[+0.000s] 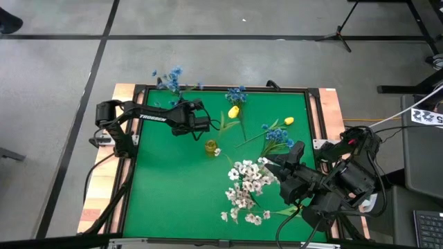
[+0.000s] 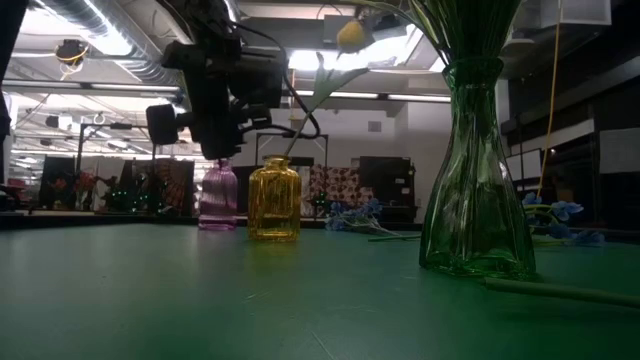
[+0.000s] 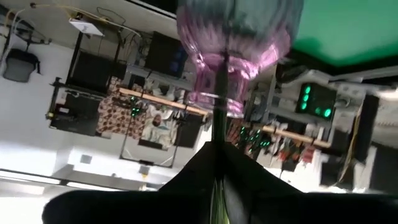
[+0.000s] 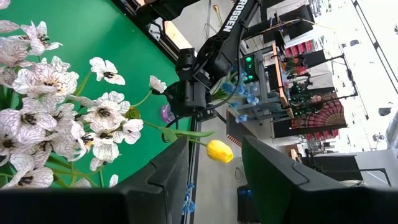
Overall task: Sort flowers into vase by color
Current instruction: Put the bottom blue flowers into the purple vase
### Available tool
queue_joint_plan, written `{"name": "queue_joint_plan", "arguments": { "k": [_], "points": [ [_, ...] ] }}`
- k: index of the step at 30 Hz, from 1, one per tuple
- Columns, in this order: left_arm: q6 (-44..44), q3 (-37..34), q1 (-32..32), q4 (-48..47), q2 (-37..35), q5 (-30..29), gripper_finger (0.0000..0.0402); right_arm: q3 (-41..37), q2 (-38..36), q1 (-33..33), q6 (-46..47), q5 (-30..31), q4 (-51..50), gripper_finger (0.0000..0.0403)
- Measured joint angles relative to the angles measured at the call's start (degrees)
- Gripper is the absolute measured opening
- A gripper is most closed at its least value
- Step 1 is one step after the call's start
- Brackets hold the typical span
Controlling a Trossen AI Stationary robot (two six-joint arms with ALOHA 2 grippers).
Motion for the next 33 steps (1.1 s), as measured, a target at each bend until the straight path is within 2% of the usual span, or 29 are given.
{"name": "queue_joint_plan", "arguments": {
  "k": [6,18,33],
  "points": [
    [-3.2,0.0,0.0,0.0,0.0,2.0,0.0034,0.0,0.0,0.0,0.0,0.0,0.0,0.0152],
    [-2.0,0.0,0.0,-0.2,0.0,4.4,0.0078,0.0,0.0,0.0,-1.3,0.0,0.0,0.0152],
    [-4.5,0.0,-0.1,-0.6,-0.5,4.4,0.0185,0.0,0.0,0.0,-1.5,-1.7,0.0,0.0152]
  ]
}}
